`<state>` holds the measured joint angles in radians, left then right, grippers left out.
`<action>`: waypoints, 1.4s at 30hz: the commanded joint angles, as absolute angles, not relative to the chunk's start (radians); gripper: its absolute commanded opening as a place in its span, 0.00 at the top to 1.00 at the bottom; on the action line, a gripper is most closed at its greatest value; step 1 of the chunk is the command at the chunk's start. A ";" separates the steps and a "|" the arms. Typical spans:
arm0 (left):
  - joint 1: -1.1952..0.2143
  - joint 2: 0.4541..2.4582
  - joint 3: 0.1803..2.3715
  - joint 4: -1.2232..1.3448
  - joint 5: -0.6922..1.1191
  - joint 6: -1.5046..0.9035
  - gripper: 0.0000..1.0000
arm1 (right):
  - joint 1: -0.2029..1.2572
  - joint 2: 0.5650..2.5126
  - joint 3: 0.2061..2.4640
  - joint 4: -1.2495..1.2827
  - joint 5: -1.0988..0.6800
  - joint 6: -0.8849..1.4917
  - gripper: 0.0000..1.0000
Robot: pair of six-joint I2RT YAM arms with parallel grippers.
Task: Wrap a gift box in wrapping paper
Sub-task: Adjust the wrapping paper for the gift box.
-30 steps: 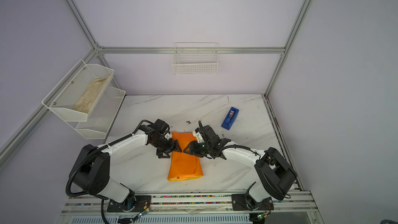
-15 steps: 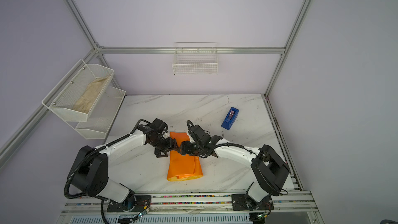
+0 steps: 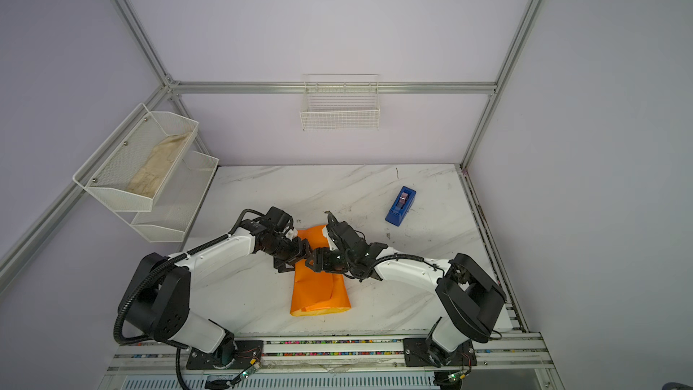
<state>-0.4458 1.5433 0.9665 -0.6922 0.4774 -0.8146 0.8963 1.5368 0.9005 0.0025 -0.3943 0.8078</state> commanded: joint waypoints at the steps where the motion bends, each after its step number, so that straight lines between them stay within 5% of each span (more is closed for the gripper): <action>1: -0.459 1.573 0.919 -0.731 0.492 -0.784 0.22 | 0.845 1.451 0.902 -0.079 -0.403 0.859 0.35; 13: -0.456 1.591 0.928 -0.749 0.485 -0.775 0.23 | 0.588 1.332 0.860 -0.336 -0.364 0.700 0.42; 26: -0.455 1.586 0.936 -0.754 0.487 -0.778 0.23 | 0.581 1.429 0.732 -0.056 -0.643 0.726 0.48; 42: -0.454 1.572 0.947 -0.755 0.494 -0.784 0.23 | 0.632 1.520 0.713 -0.034 -0.612 0.705 0.60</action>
<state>-0.4458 1.5597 0.9668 -0.6891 0.5087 -0.7914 0.6086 1.4998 0.7326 -0.0418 -0.6270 0.7094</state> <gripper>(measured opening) 0.772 0.404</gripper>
